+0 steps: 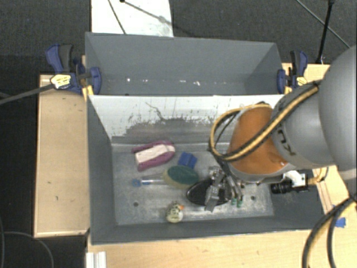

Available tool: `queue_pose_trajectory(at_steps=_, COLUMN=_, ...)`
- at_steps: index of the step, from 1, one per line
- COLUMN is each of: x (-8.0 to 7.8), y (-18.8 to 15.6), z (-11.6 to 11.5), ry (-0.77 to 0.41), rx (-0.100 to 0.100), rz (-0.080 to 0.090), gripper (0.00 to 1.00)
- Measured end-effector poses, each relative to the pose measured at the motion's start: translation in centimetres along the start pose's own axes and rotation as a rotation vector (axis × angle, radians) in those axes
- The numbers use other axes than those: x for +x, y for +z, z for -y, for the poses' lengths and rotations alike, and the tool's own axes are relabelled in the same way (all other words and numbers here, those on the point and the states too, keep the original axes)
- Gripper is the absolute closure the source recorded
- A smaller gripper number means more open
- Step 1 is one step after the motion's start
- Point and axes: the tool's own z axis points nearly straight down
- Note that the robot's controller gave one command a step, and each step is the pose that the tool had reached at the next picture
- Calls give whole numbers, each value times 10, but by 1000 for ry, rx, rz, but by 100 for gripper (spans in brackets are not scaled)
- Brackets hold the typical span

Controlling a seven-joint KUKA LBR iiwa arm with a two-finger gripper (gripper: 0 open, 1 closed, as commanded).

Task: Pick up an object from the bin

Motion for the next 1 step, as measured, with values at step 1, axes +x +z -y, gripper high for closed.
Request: queue_pose_trajectory(at_steps=1, x=-78, y=-143, z=-7, ry=-8, rx=-2, rz=11, gripper=100)
